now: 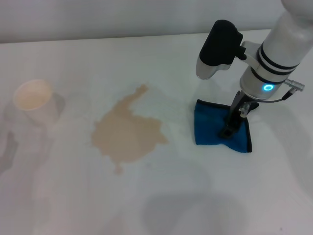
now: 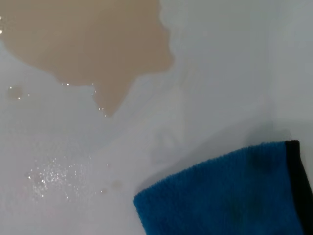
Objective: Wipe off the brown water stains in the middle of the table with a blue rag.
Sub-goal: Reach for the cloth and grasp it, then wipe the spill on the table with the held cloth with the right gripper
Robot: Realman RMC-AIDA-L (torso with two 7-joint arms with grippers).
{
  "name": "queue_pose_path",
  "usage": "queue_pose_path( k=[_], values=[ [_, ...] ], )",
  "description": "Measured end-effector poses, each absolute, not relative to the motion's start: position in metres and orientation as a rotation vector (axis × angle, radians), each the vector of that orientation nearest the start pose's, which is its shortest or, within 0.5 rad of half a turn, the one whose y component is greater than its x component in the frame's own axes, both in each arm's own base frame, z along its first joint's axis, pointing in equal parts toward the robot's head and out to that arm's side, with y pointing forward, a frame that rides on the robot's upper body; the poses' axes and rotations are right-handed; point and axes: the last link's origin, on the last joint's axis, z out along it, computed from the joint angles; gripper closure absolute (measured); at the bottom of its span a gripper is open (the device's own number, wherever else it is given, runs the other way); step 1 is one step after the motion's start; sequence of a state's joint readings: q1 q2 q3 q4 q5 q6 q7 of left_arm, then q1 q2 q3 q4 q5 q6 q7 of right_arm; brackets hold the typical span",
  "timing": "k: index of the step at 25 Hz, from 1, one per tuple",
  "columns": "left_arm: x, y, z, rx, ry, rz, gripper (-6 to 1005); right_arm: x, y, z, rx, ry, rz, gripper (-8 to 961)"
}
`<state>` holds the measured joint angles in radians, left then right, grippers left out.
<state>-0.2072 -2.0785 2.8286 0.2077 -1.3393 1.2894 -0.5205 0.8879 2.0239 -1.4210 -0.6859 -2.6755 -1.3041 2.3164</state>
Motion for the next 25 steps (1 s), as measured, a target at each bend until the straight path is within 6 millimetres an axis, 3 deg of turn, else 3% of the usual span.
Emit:
queue_pose_path(
  k=[16, 20, 25],
  values=[
    [-0.37, 0.231, -0.034, -1.419, -1.009, -0.948, 111, 0.233, 0.386, -0.04, -2.669, 0.721, -0.933, 791],
    [-0.369, 0.231, -0.034, -1.419, -1.011, -0.949, 111, 0.218, 0.374, -0.057, -2.773, 0.683, -0.906, 858],
    [-0.369, 0.231, -0.034, -1.414, -1.024, -0.962, 112, 0.202, 0.363, -0.074, -2.867, 0.636, -0.851, 857]
  ],
)
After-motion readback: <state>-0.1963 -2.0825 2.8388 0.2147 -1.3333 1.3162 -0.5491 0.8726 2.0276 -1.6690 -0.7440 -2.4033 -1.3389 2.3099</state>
